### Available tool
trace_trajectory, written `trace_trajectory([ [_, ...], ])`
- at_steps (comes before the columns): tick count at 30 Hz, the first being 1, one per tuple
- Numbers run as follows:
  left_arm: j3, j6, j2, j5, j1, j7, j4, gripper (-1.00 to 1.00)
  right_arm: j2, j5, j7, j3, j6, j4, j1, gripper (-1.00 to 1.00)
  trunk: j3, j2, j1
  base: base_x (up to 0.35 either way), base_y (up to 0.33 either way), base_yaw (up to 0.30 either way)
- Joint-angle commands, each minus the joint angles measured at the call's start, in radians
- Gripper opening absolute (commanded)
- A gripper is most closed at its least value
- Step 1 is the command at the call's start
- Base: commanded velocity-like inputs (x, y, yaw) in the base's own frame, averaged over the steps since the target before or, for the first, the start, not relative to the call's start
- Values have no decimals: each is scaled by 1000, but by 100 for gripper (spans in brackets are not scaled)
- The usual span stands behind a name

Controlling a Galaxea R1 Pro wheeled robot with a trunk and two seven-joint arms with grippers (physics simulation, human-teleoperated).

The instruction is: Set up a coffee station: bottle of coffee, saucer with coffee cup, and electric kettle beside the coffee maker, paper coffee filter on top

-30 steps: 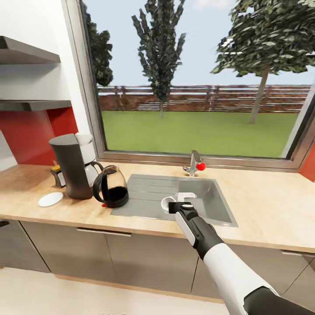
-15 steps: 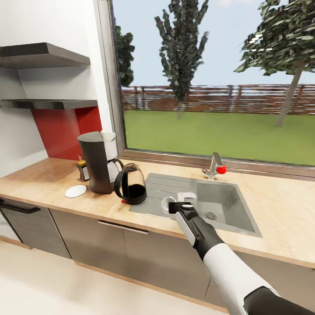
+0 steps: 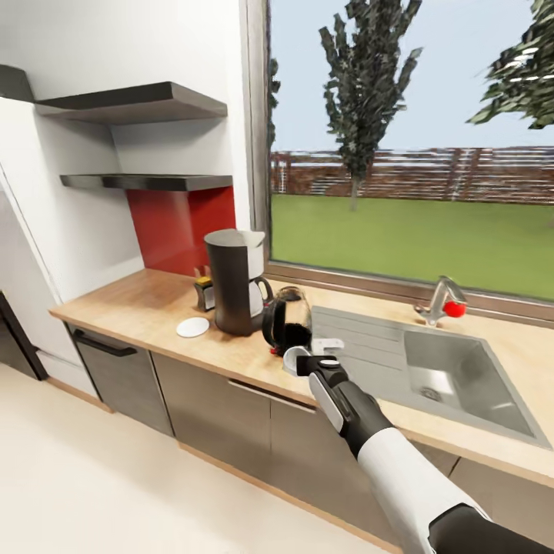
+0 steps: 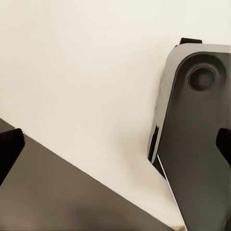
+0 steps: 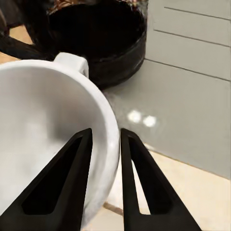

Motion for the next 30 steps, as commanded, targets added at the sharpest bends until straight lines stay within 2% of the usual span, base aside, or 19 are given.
trace_trajectory([
  [1, 7, -1, 0, -10, -1, 1, 1, 100, 0, -10, -7, 2, 3, -1, -1, -100, -2, -2, 1, 71, 303, 277],
  [12, 7, -3, -1, -10, -2, 1, 1, 100, 0, -10, -7, 2, 3, 2, -1, -100, -2, -2, 1, 118, 303, 277],
  [17, 7, -48, -1, -10, -1, 1, 2, 100, 0, -10, -7, 2, 3, 3, -1, -100, -2, -2, 1, 116, 303, 277],
  [24, 7, -57, 0, -10, -1, 1, 2, 100, 0, -10, -7, 2, 3, 4, -1, -100, -2, -2, 1, 170, 297, 277],
  [30, 7, -59, 0, -10, -2, 1, 2, 100, 0, -10, -7, 2, 2, 6, -1, -100, -2, -2, 1, 231, 279, 99],
])
